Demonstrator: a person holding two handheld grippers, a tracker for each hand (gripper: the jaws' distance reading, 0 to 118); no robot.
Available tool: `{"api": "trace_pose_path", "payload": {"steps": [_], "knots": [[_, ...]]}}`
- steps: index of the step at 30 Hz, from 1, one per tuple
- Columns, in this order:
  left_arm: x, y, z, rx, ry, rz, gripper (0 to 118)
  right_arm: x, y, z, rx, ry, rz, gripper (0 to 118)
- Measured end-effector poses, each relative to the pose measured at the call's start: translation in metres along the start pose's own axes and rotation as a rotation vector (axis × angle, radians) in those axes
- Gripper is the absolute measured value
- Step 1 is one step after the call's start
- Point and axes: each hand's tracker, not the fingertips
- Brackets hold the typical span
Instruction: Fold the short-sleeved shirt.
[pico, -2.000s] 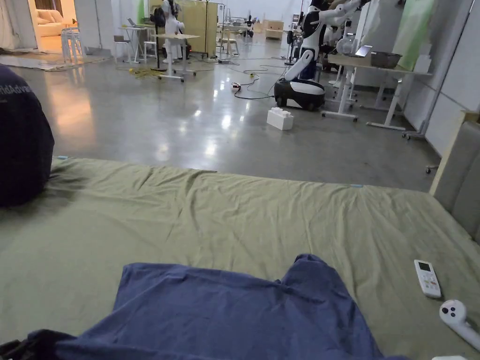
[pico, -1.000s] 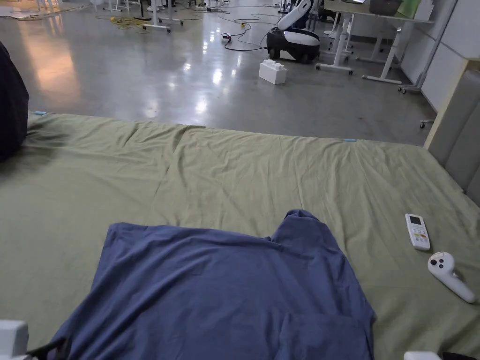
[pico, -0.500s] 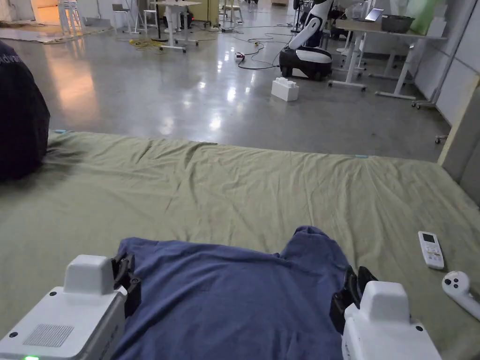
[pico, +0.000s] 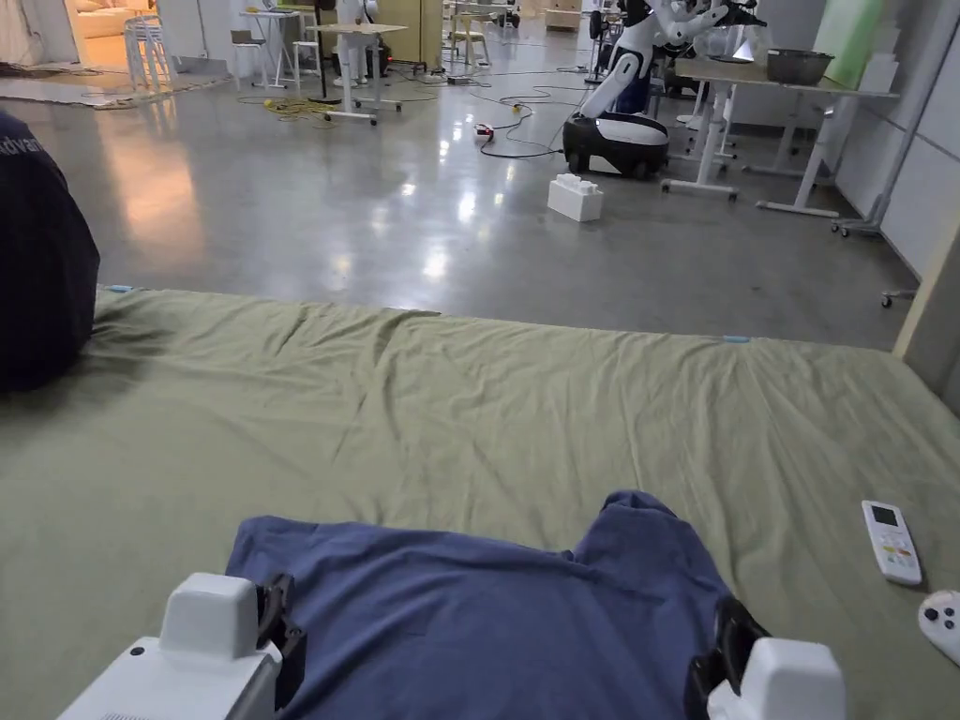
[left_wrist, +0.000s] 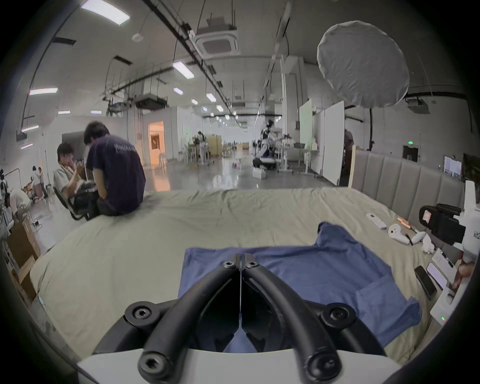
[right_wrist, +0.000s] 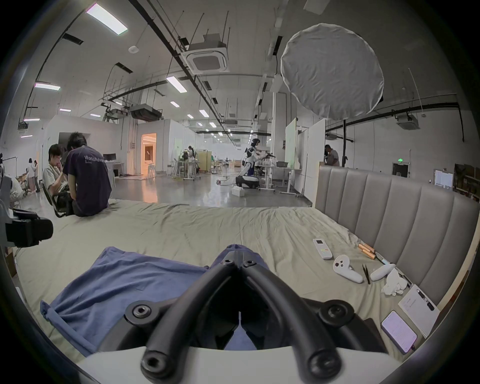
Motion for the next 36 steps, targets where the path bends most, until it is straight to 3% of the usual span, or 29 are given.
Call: {"api": "trace_pose_path", "payload": {"steps": [8,14,16,18,19,21,28,29,30,33,36], "knots": [[-0.075,-0.006,-0.131,-0.274,-0.001,0.145,1,0.000,-0.026,-0.046,-0.155,0.011,-0.014,0],[-0.125,0.007,-0.245,-0.418,0.021,0.156,2,0.004,-0.046,-0.077,-0.218,-0.009,0.008,0],[-0.132,0.013,-0.276,-0.444,0.035,0.170,22,0.005,-0.053,-0.087,-0.246,-0.015,0.013,0],[-0.140,0.017,-0.304,-0.491,0.027,0.184,58,0.007,-0.059,-0.094,-0.269,-0.020,0.022,0],[-0.141,0.016,-0.316,-0.501,0.015,0.188,66,0.008,-0.062,-0.098,-0.279,-0.023,0.026,0],[-0.142,0.015,-0.337,-0.522,0.014,0.187,69,0.010,-0.065,-0.103,-0.294,-0.030,0.031,0],[-0.133,-0.009,-0.376,-0.680,0.062,0.070,68,0.015,-0.076,-0.114,-0.329,-0.038,0.051,1],[-0.127,-0.008,-0.374,-0.635,0.059,0.075,67,0.015,-0.077,-0.114,-0.334,-0.041,0.051,0],[-0.122,-0.006,-0.373,-0.629,0.081,0.058,58,0.016,-0.078,-0.115,-0.336,-0.041,0.049,0],[-0.105,-0.007,-0.363,-0.597,0.048,-0.012,50,0.019,-0.080,-0.119,-0.356,-0.044,0.025,0],[-0.092,-0.008,-0.363,-0.605,0.027,-0.068,11,0.024,-0.077,-0.131,-0.385,-0.041,-0.014,1]]}}
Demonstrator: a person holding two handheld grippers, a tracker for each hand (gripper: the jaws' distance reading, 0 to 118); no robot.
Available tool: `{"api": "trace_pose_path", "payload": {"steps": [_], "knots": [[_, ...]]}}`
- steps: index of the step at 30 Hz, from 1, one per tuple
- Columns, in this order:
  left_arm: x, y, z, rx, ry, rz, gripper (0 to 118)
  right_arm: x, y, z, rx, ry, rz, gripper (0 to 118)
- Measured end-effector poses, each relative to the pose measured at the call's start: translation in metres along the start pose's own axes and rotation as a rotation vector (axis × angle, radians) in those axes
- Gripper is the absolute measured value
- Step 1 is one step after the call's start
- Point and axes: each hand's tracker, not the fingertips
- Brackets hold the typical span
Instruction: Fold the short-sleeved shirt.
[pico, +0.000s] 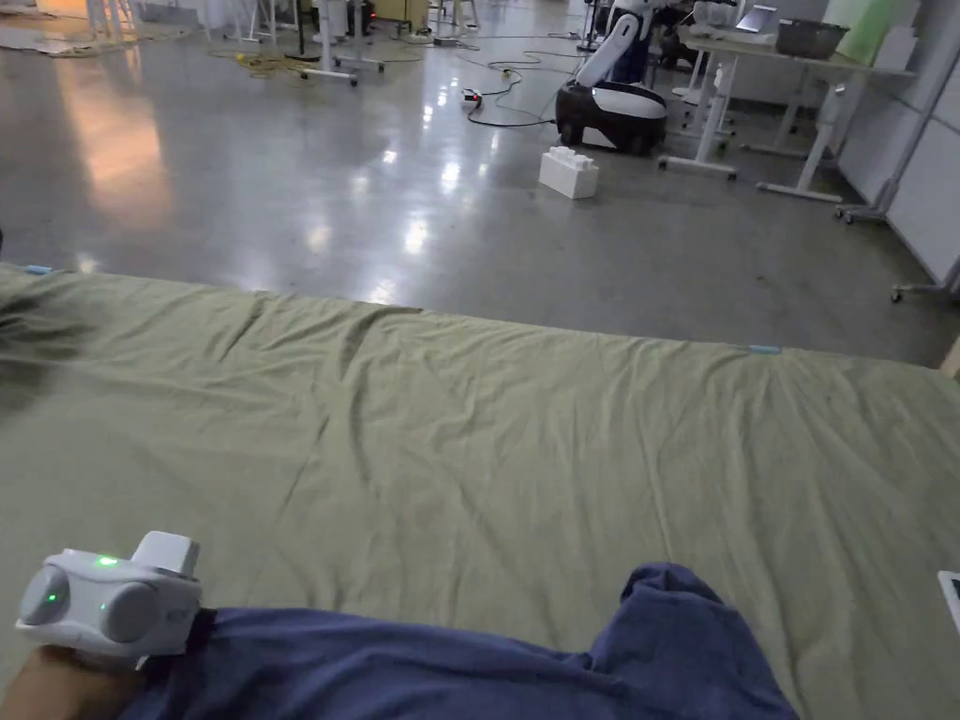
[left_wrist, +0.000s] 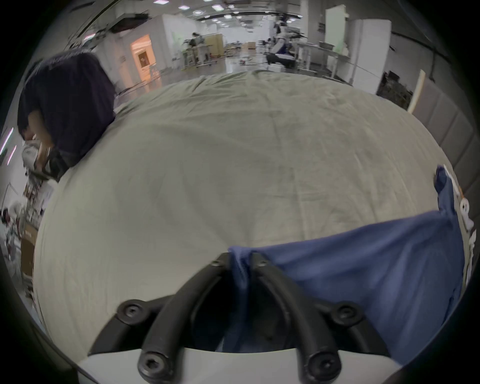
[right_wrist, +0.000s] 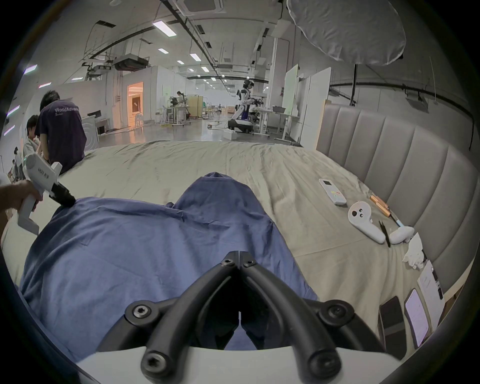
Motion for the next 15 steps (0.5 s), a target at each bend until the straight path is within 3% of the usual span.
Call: {"api": "trace_pose_path", "payload": {"steps": [4,5,6,8,15], "knots": [[-0.002,0.004,0.009,0.006,0.012,0.003,6,0.018,0.028,-0.037,-0.070,0.025,-0.030,6],[-0.003,0.004,0.014,0.022,0.016,-0.005,6,0.024,0.037,-0.052,-0.111,0.030,-0.019,17],[-0.002,0.004,0.019,0.037,0.027,-0.018,6,0.030,0.046,-0.068,-0.148,0.043,-0.025,43],[0.000,0.006,0.038,0.070,0.046,-0.043,6,0.040,0.061,-0.104,-0.226,0.067,-0.004,74],[-0.005,0.016,0.067,0.113,0.049,-0.024,6,0.052,0.081,-0.193,-0.392,0.080,0.035,76]]}}
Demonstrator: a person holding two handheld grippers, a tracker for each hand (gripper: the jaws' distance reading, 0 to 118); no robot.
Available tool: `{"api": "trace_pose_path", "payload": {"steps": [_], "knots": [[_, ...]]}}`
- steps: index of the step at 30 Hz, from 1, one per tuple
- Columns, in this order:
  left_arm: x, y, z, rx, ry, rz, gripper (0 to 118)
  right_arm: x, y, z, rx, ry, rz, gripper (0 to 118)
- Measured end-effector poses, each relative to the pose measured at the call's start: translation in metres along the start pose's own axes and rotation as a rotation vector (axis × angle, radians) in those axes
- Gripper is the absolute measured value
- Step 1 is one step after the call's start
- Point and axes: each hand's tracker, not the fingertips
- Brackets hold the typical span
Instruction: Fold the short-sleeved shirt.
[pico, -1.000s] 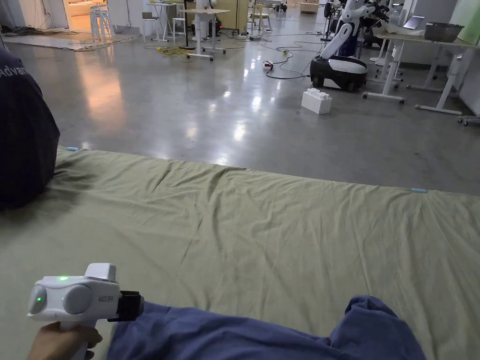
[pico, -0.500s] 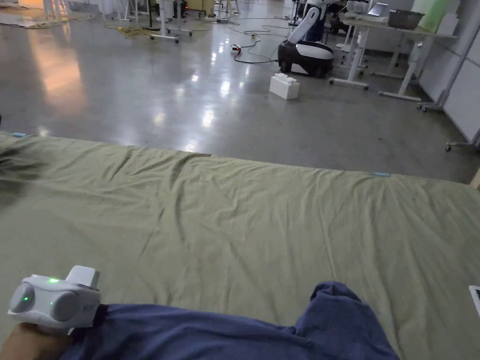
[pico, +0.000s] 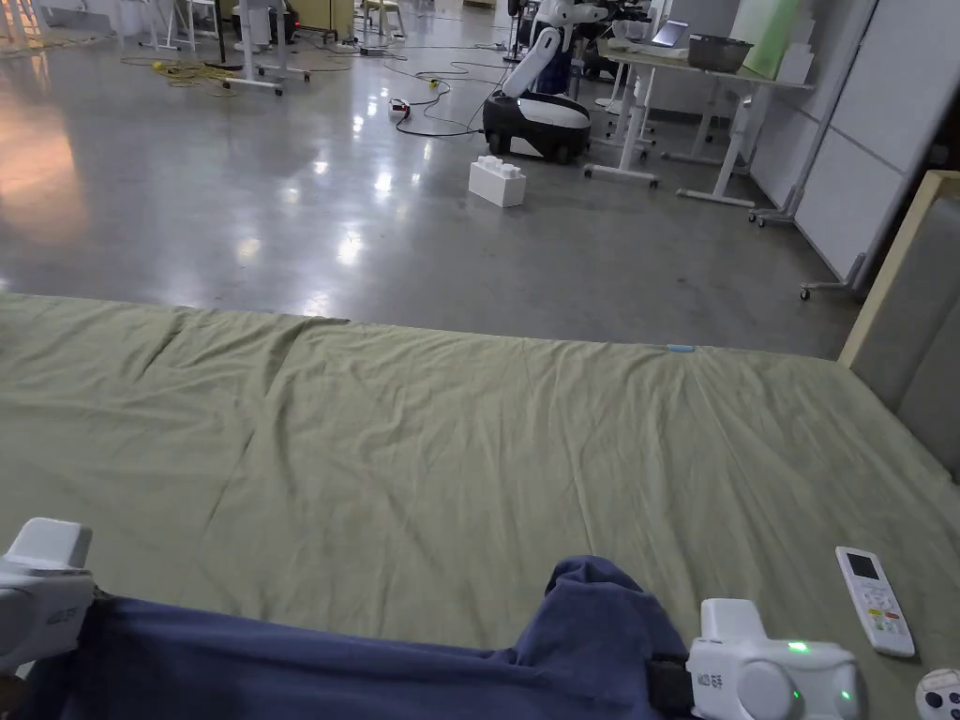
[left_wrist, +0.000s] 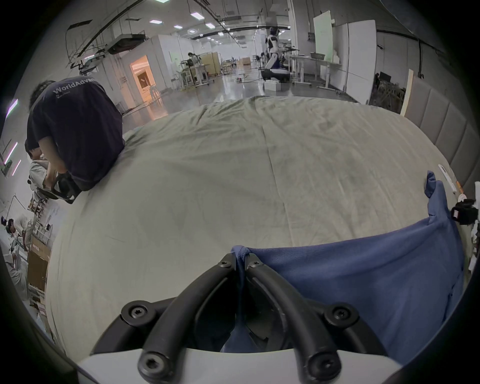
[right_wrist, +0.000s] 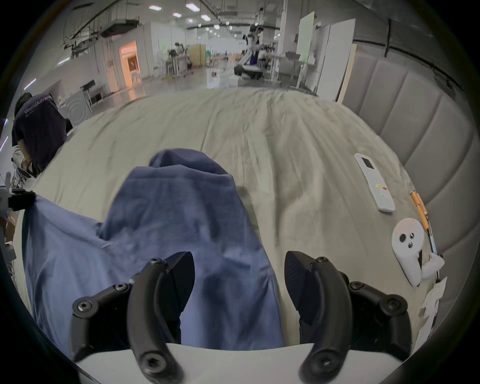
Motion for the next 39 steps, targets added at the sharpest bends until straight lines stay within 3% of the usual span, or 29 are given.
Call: {"api": "trace_pose_path", "payload": {"steps": [3,6,8,9,10,16,25,39], "knots": [[0.000,0.001,0.005,0.002,0.001,0.002,5,-0.002,0.003,-0.022,-0.102,-0.023,0.016,69],[0.000,-0.001,0.003,0.001,-0.004,0.011,5,-0.006,0.002,-0.023,-0.092,-0.022,0.017,63],[0.001,-0.005,0.003,0.003,-0.004,0.010,5,-0.011,0.004,-0.021,-0.089,-0.025,0.042,42],[0.002,-0.006,0.003,0.003,-0.002,0.012,5,-0.014,0.004,-0.020,-0.085,-0.027,0.046,18],[0.003,-0.007,0.004,0.003,-0.003,0.013,5,-0.016,0.004,-0.019,-0.080,-0.030,0.053,6],[0.000,-0.010,0.017,0.032,-0.005,0.031,5,-0.029,-0.003,-0.001,0.002,-0.086,0.114,3],[-0.006,-0.001,0.091,0.162,-0.013,0.071,5,-0.019,-0.002,0.098,0.253,-0.069,0.020,3],[-0.023,0.061,0.250,0.436,-0.037,0.118,5,0.010,0.055,0.279,0.591,-0.073,-0.026,3]]}}
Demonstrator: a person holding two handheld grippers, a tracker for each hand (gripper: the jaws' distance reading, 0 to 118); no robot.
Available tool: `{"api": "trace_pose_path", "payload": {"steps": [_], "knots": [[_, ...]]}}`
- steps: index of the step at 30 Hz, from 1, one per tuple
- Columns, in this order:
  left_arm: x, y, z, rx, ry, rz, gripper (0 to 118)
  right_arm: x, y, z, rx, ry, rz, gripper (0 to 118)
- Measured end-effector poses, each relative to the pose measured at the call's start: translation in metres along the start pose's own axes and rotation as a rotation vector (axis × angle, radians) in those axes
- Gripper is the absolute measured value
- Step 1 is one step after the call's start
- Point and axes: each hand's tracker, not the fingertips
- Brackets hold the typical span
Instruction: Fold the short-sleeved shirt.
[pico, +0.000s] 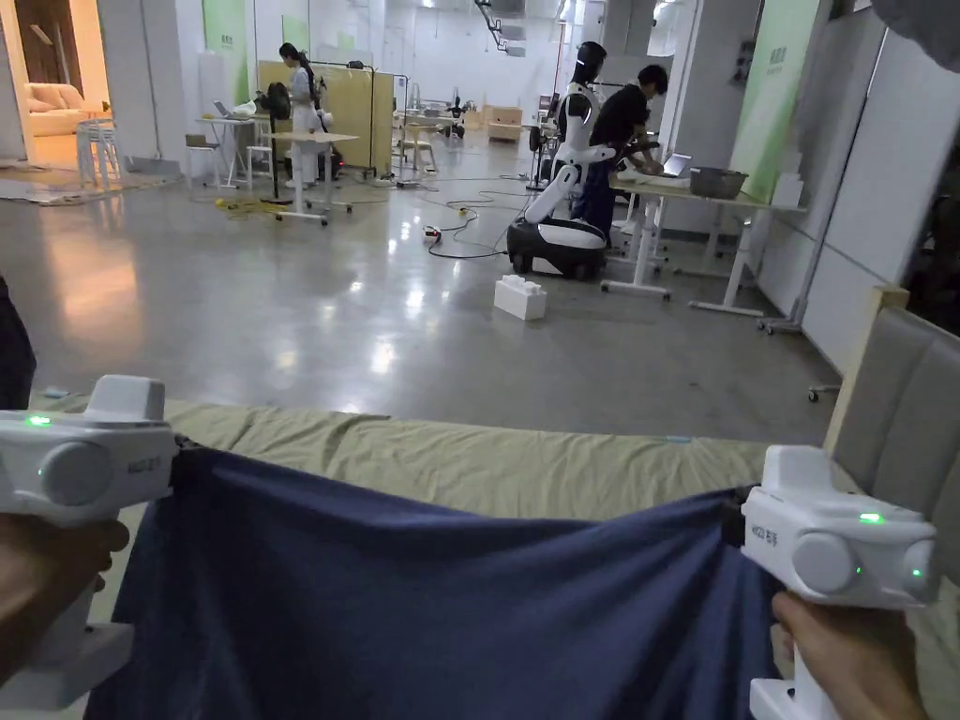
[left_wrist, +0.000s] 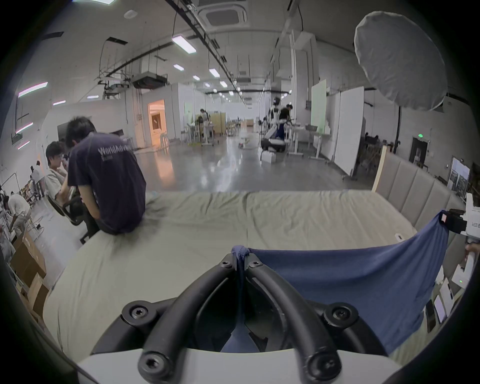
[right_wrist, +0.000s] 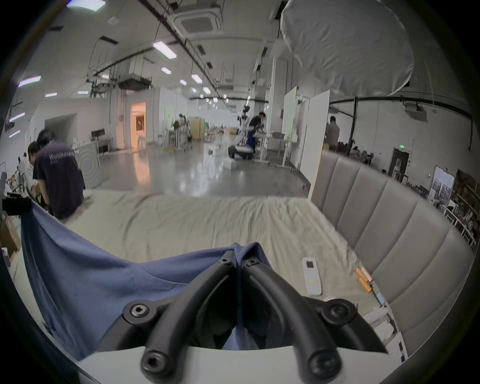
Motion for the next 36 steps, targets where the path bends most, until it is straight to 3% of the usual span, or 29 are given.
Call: {"api": "trace_pose_path", "payload": {"steps": [7,11,12,20,36], "knots": [[-0.001,0.074,0.026,0.117,0.011,0.011,5,0.018,0.085,0.023,0.135,-0.033,0.006,3],[0.002,0.109,0.026,0.163,0.027,-0.002,5,0.016,0.131,0.021,0.236,-0.053,0.091,3],[0.002,0.119,0.025,0.172,0.032,0.002,5,0.017,0.137,0.018,0.221,-0.053,0.050,3],[0.007,0.196,0.002,0.253,0.065,-0.005,5,0.010,0.198,0.000,0.285,-0.106,0.081,3],[0.012,0.232,-0.014,0.272,0.088,0.014,5,0.010,0.247,-0.018,0.366,-0.145,0.077,3]]}}
